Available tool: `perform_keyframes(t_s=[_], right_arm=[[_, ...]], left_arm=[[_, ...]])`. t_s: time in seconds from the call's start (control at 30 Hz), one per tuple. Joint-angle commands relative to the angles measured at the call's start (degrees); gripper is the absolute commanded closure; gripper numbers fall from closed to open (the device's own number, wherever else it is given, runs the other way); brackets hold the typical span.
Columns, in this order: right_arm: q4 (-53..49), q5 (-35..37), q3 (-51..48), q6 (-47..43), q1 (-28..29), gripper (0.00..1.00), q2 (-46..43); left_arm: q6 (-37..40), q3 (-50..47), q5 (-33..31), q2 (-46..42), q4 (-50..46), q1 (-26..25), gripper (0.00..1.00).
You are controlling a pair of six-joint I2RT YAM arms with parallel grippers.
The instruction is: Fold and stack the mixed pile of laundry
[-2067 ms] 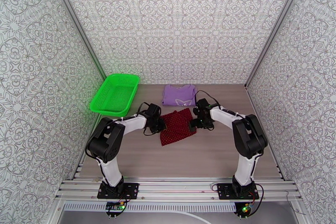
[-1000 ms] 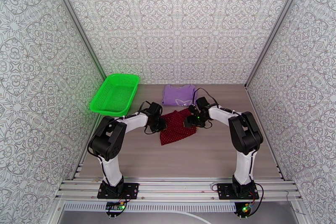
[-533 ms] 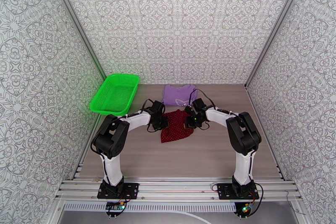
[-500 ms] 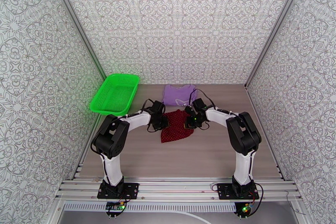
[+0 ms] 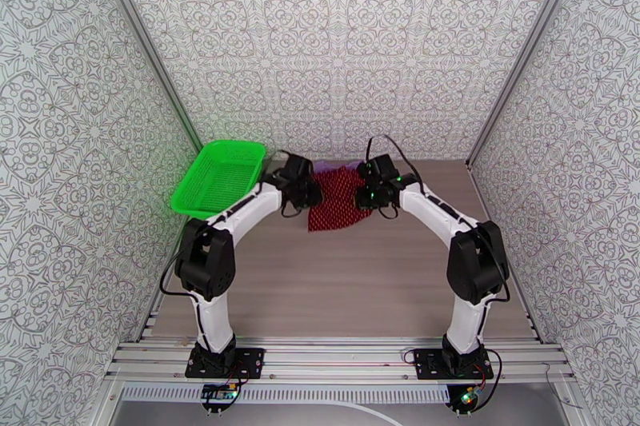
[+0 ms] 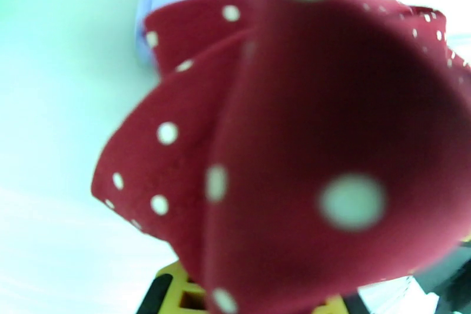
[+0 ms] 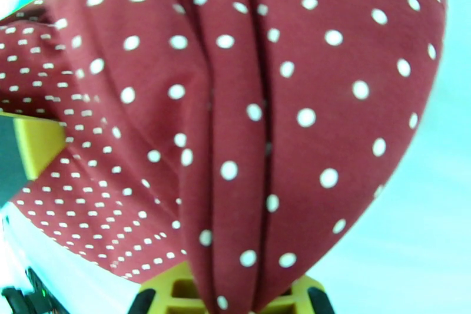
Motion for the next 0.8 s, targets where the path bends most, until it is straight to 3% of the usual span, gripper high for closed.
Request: perform_keyframes(t_s=[0.0, 0.13, 0.33, 0.5, 0.77], right_arm=[[2.56, 3.45, 5.92, 0.19, -2.07, 1.00, 5.19], [5.05, 3.65, 14.11, 1.03, -3.50, 1.00, 13.33], [3.47, 2.30, 27.00, 3.57, -4.39, 1.00, 25.31], [1.57, 2.45, 32.57, 4.87, -4.67, 1.00, 29.95], [1.78, 2.11, 33.31, 8.05, -4.94, 1.00, 32.90]], left_arm=[[5.79, 10.13, -1.54, 5.63, -4.31, 2.65, 1.00], [11.12, 19.12, -0.69, 13.42, -3.72, 4.33, 1.00], [12.71, 33.95, 3.58, 27.02, -3.91, 7.16, 1.00], [13.13, 48.02, 6.98, 37.60, -7.72, 8.21, 1.00], [8.02, 49.36, 14.05, 43.97, 0.48, 10.46, 1.00]])
